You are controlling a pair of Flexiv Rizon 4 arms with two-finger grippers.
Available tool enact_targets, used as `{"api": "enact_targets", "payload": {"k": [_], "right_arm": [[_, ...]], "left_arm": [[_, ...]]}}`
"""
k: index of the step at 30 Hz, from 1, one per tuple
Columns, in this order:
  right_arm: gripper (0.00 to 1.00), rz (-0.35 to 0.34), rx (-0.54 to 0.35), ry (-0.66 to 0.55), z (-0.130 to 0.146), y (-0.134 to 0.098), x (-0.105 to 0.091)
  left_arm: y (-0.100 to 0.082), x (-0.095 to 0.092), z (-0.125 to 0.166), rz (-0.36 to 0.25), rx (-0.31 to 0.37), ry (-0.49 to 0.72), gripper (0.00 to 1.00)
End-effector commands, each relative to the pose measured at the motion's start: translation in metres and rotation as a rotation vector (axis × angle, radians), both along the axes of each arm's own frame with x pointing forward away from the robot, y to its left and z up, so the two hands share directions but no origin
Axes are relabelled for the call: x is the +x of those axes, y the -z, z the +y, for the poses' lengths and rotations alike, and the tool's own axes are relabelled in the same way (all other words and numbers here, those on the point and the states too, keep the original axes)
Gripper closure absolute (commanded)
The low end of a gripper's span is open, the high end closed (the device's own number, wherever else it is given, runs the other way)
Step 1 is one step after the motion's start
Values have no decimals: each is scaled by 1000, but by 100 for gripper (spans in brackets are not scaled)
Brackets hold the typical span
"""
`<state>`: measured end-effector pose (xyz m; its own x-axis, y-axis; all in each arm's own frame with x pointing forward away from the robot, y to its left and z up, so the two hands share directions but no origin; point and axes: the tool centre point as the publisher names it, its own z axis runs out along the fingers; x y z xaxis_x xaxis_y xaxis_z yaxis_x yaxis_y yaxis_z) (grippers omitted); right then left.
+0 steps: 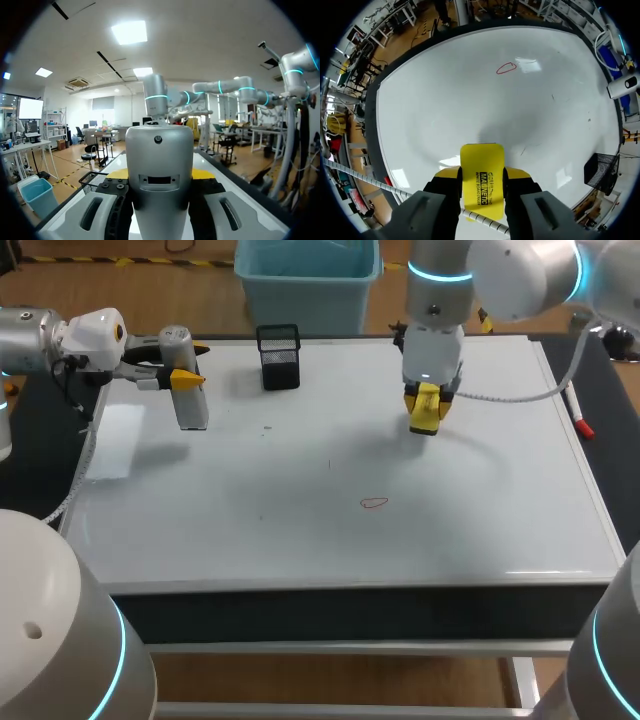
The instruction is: Pick up the inspection probe, press it on each red-marked spot on the whiteboard one by one, put down the probe, pick up the eraser, and wipe off all the red marks.
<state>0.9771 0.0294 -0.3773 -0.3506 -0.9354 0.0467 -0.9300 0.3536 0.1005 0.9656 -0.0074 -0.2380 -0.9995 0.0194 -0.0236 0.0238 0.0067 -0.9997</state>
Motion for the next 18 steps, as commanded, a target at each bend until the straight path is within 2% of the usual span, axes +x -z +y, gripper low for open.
{"api": "enact_targets", "payload": {"k": [1, 18], "right_arm": [[100, -7, 5, 3, -8, -3, -1], [100, -25, 41, 127, -92, -6, 14]], "left_arm": [[-2, -2, 0, -2, 3, -5, 100], [-2, -2, 0, -2, 3, -5, 100]]}}
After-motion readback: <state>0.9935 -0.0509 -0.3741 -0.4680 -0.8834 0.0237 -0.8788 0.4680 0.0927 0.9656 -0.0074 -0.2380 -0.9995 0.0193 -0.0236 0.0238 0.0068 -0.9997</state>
